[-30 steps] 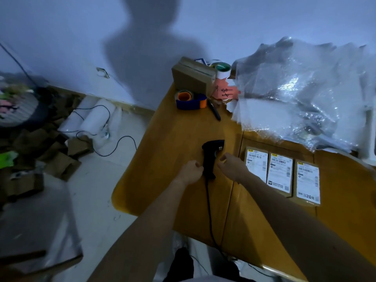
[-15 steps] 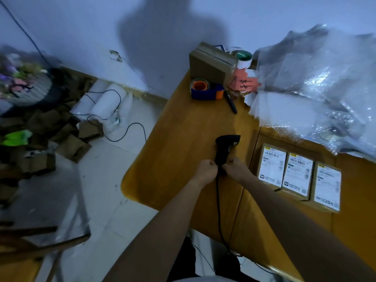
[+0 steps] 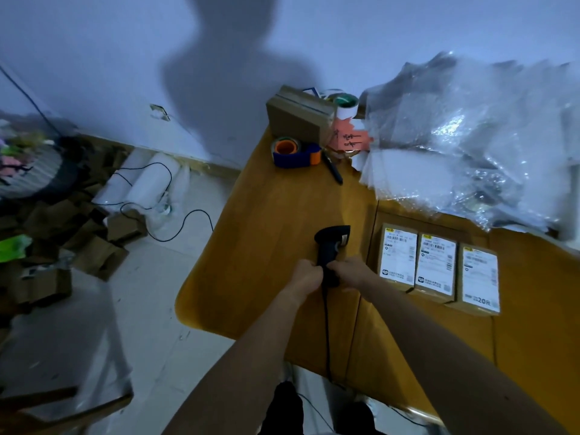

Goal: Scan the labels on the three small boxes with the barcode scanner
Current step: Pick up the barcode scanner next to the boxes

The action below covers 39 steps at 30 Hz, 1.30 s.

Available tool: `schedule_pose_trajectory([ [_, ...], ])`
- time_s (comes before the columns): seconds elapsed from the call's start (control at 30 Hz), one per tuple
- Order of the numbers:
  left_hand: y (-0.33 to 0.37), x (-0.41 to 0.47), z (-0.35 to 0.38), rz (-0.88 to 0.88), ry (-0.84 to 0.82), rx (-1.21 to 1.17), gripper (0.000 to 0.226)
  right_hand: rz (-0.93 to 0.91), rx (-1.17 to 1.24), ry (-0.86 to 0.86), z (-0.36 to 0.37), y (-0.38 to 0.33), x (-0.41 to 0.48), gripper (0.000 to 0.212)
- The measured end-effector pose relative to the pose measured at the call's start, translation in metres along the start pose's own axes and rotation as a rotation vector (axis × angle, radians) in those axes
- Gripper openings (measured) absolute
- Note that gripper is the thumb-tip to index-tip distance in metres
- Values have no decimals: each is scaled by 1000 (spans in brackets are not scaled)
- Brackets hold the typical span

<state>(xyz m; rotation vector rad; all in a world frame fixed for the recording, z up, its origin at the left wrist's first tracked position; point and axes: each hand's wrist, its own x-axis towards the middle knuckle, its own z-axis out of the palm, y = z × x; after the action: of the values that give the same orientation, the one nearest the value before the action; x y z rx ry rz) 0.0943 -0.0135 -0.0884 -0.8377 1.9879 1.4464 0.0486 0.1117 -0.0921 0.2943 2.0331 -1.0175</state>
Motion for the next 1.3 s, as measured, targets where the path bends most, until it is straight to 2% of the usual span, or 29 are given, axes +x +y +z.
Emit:
schedule_pose_trajectory([
  [0.27, 10, -19, 8, 29, -28, -146, 19, -91, 13, -21, -13, 10, -26, 32],
  [0.37, 15, -26, 8, 52, -27, -170, 24, -95, 112, 1, -15, 13, -38, 30],
  [0.47, 23, -39, 10, 50, -24, -207, 42, -149, 222, 6, -17, 17, -54, 24],
  [0.6, 35, -50, 16, 80, -14, -170, 35, -229, 295, -16, -16, 22, -69, 29],
  [0.7, 34, -51, 19, 95, -40, -308, 26, -253, 332, -13, -18, 25, -80, 32],
  [0.83, 25, -58, 14, 69, -84, -441, 35, -342, 296, -44, -21, 28, -100, 33],
  [0.93, 18, -63, 12, 74, -107, -538, 32, -403, 206, -47, -19, 26, -110, 34],
  [1.1, 11, -73, 15, 106, -64, -521, 27, -442, 121, -7, -26, 36, -112, 27],
  [1.2, 8, -78, 18, 142, -98, -531, 23, -412, 143, 52, -35, 48, -110, 21],
  [1.3, 6, -81, 21, 167, -132, -511, 23, -368, 87, 196, -44, 61, -99, 20],
])
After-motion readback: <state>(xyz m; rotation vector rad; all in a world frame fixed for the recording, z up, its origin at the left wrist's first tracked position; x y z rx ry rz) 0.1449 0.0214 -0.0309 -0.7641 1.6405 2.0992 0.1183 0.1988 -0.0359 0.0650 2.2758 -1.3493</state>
